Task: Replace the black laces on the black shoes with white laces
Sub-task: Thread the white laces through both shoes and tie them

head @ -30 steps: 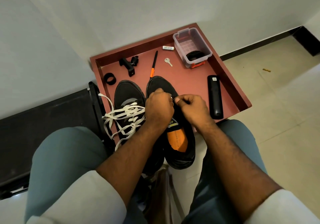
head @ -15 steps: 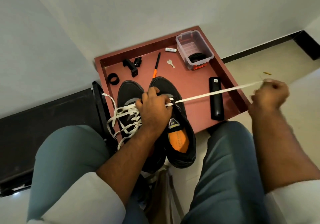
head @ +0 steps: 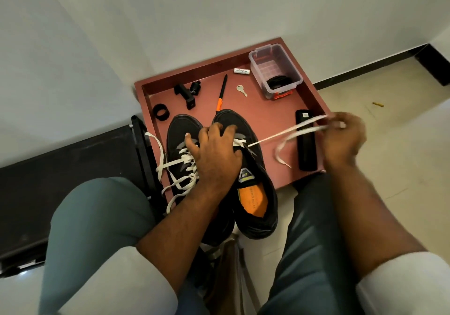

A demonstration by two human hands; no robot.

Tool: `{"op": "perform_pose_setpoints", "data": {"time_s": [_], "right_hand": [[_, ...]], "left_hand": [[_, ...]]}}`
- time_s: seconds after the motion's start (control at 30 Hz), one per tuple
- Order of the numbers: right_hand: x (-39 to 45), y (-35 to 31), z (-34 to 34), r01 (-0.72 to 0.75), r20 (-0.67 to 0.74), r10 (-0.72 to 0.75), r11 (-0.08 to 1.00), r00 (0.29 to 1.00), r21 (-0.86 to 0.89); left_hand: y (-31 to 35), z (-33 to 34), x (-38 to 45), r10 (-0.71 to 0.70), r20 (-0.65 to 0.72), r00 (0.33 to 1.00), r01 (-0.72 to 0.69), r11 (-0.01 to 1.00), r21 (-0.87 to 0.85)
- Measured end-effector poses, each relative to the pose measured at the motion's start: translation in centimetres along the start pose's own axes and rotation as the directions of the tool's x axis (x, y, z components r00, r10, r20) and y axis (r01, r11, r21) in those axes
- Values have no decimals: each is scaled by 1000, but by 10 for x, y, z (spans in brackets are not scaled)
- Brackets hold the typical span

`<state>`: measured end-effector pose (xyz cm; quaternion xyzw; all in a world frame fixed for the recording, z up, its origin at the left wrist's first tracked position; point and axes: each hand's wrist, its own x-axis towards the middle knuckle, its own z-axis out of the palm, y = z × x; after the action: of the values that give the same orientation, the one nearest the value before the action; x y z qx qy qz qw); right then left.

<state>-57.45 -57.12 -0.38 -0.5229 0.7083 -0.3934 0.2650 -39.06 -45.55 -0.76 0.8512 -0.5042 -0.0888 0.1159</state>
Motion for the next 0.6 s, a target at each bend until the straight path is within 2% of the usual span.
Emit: {"op": "perform_pose_setpoints", "data": {"time_s": [0.03,0.07,0.1,0.13,0.17,0.2,0.23,0.27,0.3,0.37,0.47,0.5,0.57,0.6], "right_hand": [[15,-1,-16,-76,-151,76,997,986,5],[20,-2,-25,-83,-200,75,996,977,-29],[18,-3,-26,-8,-163,-5,997,987,-79],[9,-5,-20,125,-44,-129,988,991,-90],[-6,-7,-8,263,133,-253,963,958,-63],[-23,-10,6,355,353,-328,935,876,-12],[-40,-11,20,422,552,-362,906,751,20],[-53,-9,33,477,671,-380,878,636,46],[-62,-6,42,519,707,-394,853,587,45],[-61,-3,48,526,682,-388,851,620,7],[-40,2,29,632,708,-389,768,590,-104],[-27,7,19,621,665,-375,764,646,-173],[3,15,-1,467,445,-297,815,845,-344],[13,19,-9,396,360,-251,819,898,-416]], "left_hand": [[0,0,0,-9,1,1000,9,1000,7],[1,0,-1,-15,0,1000,15,1000,11],[2,1,-1,-19,-4,1000,19,1000,8],[4,1,-1,-22,-3,1000,22,1000,1],[5,2,-1,-25,3,1000,25,1000,-10],[6,3,0,-29,8,1000,29,999,-17],[6,4,1,-33,11,999,33,999,-22],[5,4,1,-37,13,999,37,999,-26],[3,4,1,-42,16,999,43,998,-39],[-1,4,1,-57,25,998,59,992,-110],[-6,6,1,-64,33,997,70,969,-237],[-6,6,2,-56,33,998,62,965,-255],[-6,5,3,-53,52,997,64,964,-258],[-5,3,3,-60,67,996,74,965,-250]]}}
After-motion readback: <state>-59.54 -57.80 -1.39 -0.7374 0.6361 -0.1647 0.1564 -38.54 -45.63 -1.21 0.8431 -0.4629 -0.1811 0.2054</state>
